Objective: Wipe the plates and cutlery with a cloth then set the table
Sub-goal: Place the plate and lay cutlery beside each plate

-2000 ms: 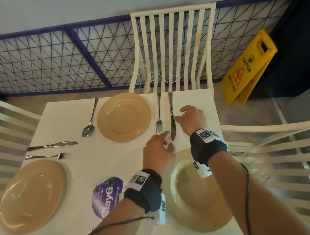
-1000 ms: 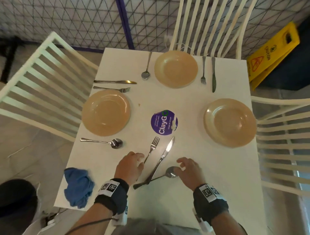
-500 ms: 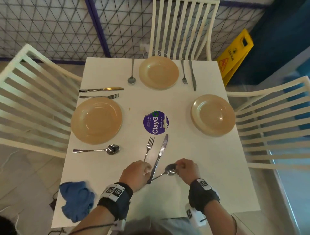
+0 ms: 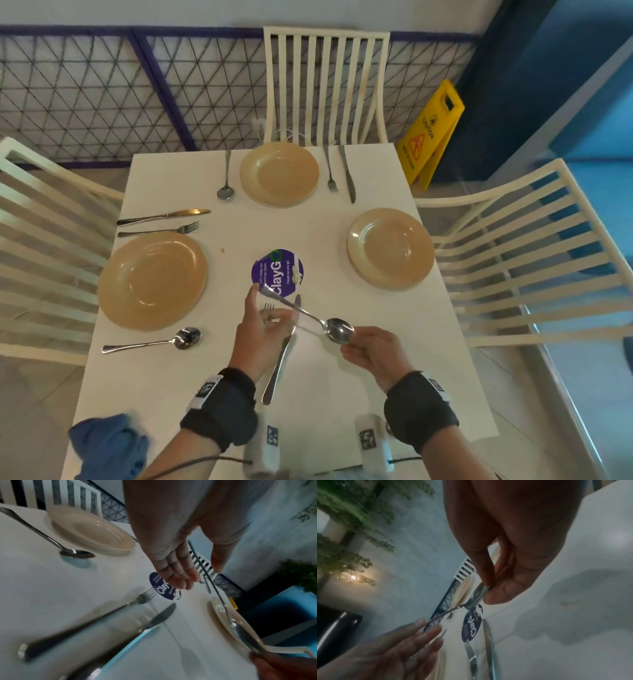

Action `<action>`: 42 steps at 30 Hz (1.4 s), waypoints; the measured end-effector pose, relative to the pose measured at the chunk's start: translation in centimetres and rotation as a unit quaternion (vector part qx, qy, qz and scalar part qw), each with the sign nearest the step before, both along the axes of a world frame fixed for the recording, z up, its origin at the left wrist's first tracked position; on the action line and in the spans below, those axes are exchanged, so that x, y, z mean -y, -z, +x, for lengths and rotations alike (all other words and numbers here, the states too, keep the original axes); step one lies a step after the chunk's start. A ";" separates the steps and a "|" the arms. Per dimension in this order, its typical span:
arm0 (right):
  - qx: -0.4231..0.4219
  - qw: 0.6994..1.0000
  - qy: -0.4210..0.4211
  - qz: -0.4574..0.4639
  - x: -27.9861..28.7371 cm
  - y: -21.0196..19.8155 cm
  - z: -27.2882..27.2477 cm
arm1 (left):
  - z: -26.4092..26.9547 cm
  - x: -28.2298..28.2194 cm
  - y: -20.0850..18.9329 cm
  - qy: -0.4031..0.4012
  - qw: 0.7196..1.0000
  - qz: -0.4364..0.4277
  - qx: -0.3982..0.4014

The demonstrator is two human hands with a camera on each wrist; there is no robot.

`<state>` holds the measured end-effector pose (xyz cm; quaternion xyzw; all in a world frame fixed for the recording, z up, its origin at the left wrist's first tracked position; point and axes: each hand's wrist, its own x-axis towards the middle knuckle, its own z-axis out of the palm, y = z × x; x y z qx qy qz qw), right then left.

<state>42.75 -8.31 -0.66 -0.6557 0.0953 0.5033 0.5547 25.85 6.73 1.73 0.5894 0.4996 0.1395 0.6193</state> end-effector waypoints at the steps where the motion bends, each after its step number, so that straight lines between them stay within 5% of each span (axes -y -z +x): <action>1: -0.024 0.999 0.014 0.017 -0.2 0.0 0.3 | 1.3 0.2 0.1 -0.005 1.000 -0.009 0.005; 5: -0.097 0.992 0.038 0.076 -1.0 -0.5 1.4 | 6.9 1.4 -0.2 0.001 0.999 -0.034 0.005; 9: -0.123 0.985 0.026 0.118 -1.5 -0.6 3.3 | 10.8 1.8 0.3 -0.004 0.998 0.039 -0.050; 14: -0.137 0.981 0.004 0.141 -1.4 -0.2 5.4 | 13.8 2.2 1.5 0.013 0.997 -0.028 -0.072; 17: -0.086 0.990 -0.055 0.102 -1.4 -0.6 6.9 | 14.7 2.1 1.9 0.000 0.997 -0.039 -0.066; 20: 0.086 0.985 -0.146 0.018 -1.4 0.3 9.8 | 15.1 1.3 1.6 0.002 0.996 -0.032 -0.086; 25: 0.432 0.842 -0.307 -0.100 -1.6 1.7 14.6 | 15.3 -1.3 1.9 0.020 0.991 -0.003 -0.134; 29: 0.531 0.684 -0.474 -0.164 -2.4 4.0 16.3 | 16.0 -3.0 2.3 0.022 0.983 -0.006 -0.180; 31: 0.531 0.639 -0.518 -0.203 -2.3 5.1 16.5 | 16.6 -3.5 2.3 0.016 0.980 0.006 -0.199; 36: 0.532 0.615 -0.538 -0.222 -0.8 5.7 15.7 | 17.7 -4.2 1.8 0.064 0.965 0.099 -0.236; 42: 0.516 0.632 -0.537 -0.215 1.4 5.5 13.8 | 19.2 -4.6 1.1 0.146 0.925 0.205 -0.285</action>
